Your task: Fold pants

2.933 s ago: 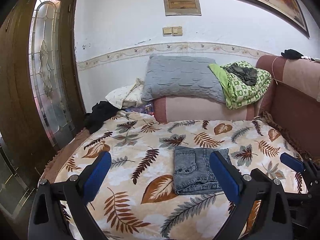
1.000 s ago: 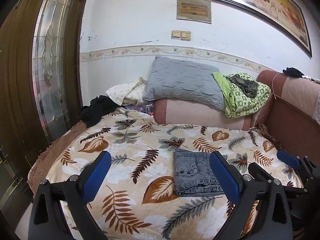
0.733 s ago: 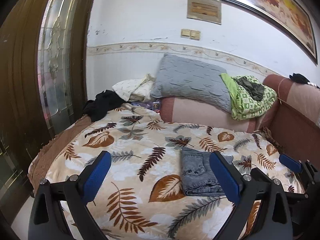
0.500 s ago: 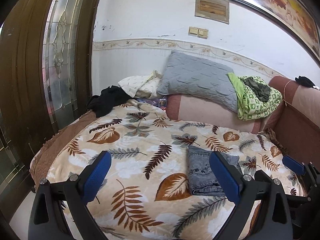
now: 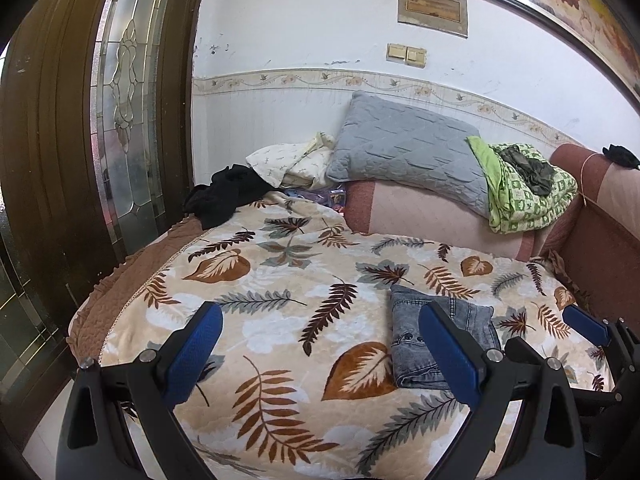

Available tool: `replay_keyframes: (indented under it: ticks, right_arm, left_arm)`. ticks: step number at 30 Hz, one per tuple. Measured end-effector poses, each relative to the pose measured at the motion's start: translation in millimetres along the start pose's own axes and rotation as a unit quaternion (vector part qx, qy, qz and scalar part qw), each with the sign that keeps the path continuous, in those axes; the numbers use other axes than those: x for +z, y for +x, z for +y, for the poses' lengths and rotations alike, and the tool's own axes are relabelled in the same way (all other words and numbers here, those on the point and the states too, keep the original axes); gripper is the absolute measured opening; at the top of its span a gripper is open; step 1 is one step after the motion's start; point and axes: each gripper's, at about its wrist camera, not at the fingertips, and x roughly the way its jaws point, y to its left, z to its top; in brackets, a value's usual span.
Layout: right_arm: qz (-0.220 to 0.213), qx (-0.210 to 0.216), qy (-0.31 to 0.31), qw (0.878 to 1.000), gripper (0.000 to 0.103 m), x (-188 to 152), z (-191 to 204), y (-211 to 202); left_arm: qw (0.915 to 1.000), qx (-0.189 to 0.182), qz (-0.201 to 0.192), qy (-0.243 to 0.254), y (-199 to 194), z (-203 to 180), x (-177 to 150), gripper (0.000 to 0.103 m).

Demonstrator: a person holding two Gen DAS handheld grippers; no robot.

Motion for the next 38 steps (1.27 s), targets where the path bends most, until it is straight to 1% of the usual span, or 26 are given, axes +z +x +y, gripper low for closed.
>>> replay_keyframes:
  ticks: [7, 13, 18, 24, 28, 33, 36, 38]
  right_arm:
    - [-0.008, 0.001, 0.019, 1.000, 0.088, 4, -21, 2]
    - [-0.021, -0.007, 0.045, 0.999, 0.088, 5, -45, -7]
    - [-0.028, -0.011, 0.063, 0.998, 0.088, 4, -60, -18]
    - [-0.040, -0.014, 0.066, 0.997, 0.088, 2, -69, -33]
    - [-0.040, -0.015, 0.069, 0.997, 0.088, 1, -72, -35]
    - [-0.032, -0.014, 0.073, 0.997, 0.088, -1, -73, -26]
    - [-0.016, -0.010, 0.083, 0.996, 0.088, -5, -77, -13]
    - [-0.005, -0.015, 0.084, 0.996, 0.088, -8, -81, -1]
  left_arm:
    - [0.9996, 0.000, -0.001, 0.027, 2, -22, 8, 0.099]
    - [0.9989, -0.002, -0.007, 0.047, -6, -43, 16, 0.099]
    - [0.9982, -0.023, -0.006, 0.056, -16, -58, 18, 0.099]
    - [0.9972, -0.039, -0.011, 0.063, -29, -72, 18, 0.099]
    - [0.9968, -0.045, -0.011, 0.065, -30, -76, 19, 0.099]
    - [0.9968, -0.052, -0.004, 0.060, -19, -75, 17, 0.099]
    - [0.9973, -0.059, 0.017, 0.039, 1, -67, 15, 0.099]
    - [0.9973, -0.057, 0.034, 0.031, 17, -62, 12, 0.099]
